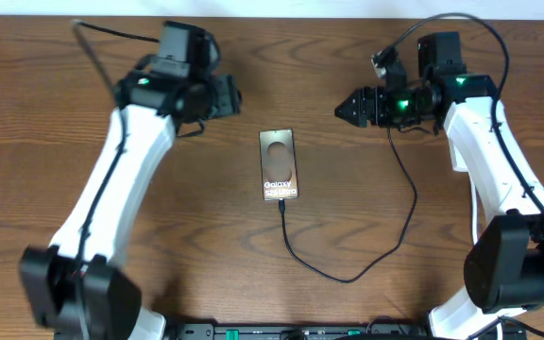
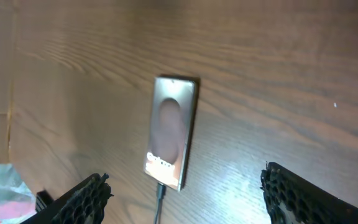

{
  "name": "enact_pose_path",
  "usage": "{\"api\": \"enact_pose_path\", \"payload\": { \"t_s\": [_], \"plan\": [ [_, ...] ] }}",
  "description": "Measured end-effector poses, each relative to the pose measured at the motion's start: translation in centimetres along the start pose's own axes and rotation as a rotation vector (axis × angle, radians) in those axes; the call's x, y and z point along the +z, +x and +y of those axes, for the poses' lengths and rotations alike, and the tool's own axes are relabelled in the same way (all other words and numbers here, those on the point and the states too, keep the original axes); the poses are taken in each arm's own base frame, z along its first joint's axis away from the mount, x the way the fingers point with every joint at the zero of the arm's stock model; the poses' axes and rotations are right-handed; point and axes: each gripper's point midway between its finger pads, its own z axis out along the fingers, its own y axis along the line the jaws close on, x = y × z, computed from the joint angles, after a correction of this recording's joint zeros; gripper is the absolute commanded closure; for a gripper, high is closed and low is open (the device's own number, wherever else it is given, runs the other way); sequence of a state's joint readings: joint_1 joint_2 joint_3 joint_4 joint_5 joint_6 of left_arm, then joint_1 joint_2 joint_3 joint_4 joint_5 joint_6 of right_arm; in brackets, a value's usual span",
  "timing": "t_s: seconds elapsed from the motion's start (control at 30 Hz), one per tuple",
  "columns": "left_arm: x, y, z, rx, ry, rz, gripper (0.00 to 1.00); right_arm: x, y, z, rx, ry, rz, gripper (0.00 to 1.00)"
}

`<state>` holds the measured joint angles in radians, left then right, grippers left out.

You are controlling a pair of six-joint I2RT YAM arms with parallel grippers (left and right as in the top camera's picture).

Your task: Plug charger to phone and switch on socket

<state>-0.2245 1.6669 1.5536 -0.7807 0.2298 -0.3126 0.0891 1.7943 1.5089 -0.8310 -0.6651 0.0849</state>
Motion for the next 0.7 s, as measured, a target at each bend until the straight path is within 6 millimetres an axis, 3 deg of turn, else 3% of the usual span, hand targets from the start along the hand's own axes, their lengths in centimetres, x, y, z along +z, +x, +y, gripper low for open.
{"api": "enact_pose_path", "payload": {
  "t_s": [0.17,0.33,0.43,0.57,0.7],
  "plan": [
    [-2.4,-0.8,0.4,-0.012,0.004,-0.05,0.34,-3.1,-1.6,2.2,-0.067,-0.005,-0.079,0.2],
    [-2.8,-0.5,0.5,-0.011,0.0,-0.043,0.32,-9.1,-2.7,2.7,-0.093,0.059,-0.21,0.18],
    [-2.8,-0.4,0.6,-0.009,-0.002,-0.039,0.28,-13.2,-2.7,1.5,-0.062,0.14,-0.287,0.16],
    [-2.8,-0.4,0.6,-0.009,-0.002,-0.039,0.22,-17.8,-2.0,-1.9,0.025,0.264,-0.361,0.17],
    [-2.8,-0.3,0.6,-0.005,-0.002,-0.038,0.18,-20.3,-1.2,-6.0,0.142,0.373,-0.391,0.18]
  ]
}}
